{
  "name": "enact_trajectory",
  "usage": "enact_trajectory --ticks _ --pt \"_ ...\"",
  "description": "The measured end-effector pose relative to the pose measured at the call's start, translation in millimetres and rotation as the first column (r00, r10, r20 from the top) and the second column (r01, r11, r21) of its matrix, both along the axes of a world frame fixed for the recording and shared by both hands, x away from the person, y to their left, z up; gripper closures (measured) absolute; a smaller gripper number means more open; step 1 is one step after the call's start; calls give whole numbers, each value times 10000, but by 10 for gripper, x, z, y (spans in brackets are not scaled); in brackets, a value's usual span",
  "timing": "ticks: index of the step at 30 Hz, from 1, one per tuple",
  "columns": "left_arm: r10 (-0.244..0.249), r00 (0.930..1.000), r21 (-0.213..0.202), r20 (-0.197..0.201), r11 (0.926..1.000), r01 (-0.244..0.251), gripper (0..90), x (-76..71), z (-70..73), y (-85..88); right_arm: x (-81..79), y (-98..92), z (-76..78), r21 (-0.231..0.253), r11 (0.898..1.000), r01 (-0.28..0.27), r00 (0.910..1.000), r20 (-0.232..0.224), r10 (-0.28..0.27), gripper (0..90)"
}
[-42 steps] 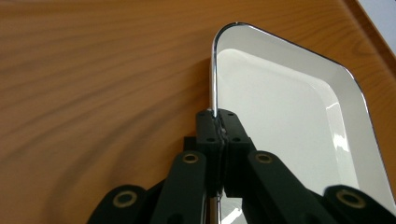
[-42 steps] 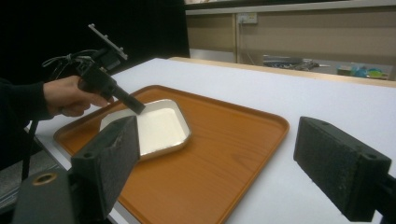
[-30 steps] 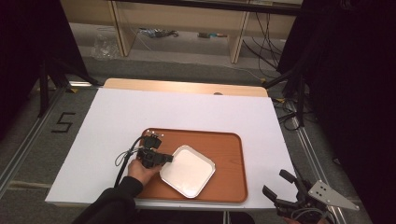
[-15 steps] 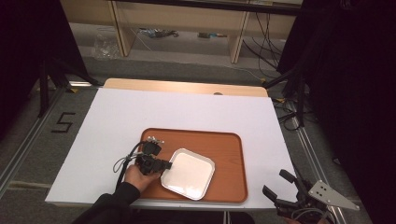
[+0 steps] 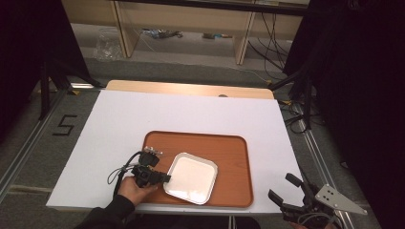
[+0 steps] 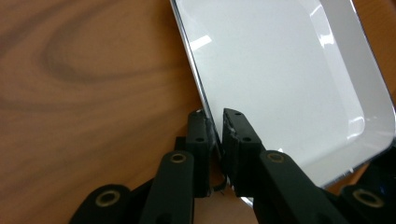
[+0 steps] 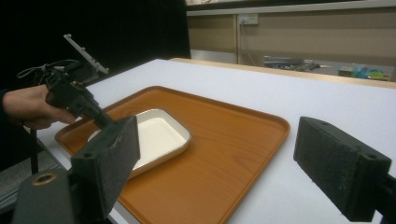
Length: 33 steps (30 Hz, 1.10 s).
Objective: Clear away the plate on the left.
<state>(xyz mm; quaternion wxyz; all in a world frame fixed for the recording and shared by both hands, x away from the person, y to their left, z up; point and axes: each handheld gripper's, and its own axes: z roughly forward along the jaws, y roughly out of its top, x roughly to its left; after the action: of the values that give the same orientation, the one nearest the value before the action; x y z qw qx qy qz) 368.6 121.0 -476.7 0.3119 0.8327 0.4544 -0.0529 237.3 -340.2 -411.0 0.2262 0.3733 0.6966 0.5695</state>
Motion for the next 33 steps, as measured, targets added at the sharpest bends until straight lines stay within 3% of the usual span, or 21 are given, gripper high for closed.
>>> enact_trajectory --ticks 1,5,19,30,31,33 --pt "-63 10000 35 -13 10000 63 802 -20 1 9 9 19 -15 349 9994 -46 9999 122 42 153" --pt "-77 10000 35 -32 10000 77 783 -77 5 27 9 -3 -2 -56 10000 20 9999 141 -19 153" --pt "-160 9996 -1 -245 9999 160 727 -276 25 19 10 4 -1 -75 10000 -6 10000 83 7 153" --pt "-308 9988 -203 -381 9993 300 705 -303 20 -16 9 9 -3 -18 10000 -8 10000 6 8 153" --pt "-296 9988 -219 -384 9993 287 704 -302 21 -15 -1 23 -4 195 9998 -50 9997 -252 55 153" --pt "-324 9988 -223 -365 9993 316 693 -298 31 -7 9 3 -2 -32 10000 -17 10000 -20 17 153"
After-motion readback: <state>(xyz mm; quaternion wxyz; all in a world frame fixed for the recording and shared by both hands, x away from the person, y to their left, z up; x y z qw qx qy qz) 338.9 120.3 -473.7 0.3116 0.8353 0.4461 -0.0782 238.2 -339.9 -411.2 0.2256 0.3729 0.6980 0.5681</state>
